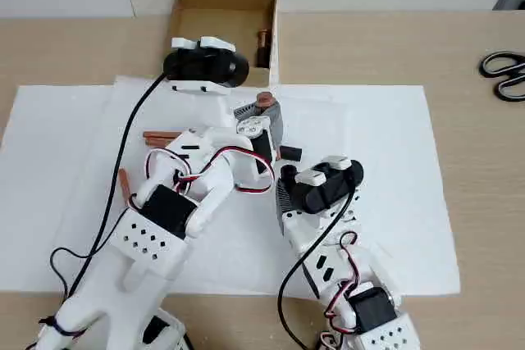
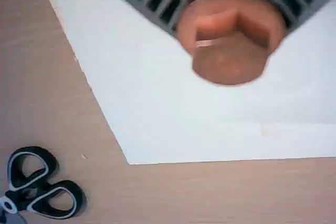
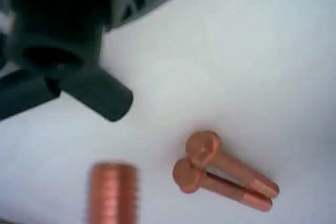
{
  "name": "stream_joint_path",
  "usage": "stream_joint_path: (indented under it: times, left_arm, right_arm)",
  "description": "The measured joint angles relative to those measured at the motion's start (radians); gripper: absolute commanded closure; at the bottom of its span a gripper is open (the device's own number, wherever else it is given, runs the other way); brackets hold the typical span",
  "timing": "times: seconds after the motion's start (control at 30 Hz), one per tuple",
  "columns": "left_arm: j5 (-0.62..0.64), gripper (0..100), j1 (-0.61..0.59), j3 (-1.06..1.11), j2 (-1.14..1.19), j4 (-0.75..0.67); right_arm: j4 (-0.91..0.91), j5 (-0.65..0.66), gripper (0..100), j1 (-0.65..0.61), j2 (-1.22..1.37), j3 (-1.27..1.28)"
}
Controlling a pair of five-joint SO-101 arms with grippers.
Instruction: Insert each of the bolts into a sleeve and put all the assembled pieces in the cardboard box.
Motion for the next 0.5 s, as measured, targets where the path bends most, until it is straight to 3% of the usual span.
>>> stream_joint_path:
  times: [0.5]
  left_arm:
    - [0.000, 99, 0.003, 0.153, 0.006, -0.173]
  right_arm:
    - [-0.021, 0.000, 99.4, -0.046, 0.000, 0.000]
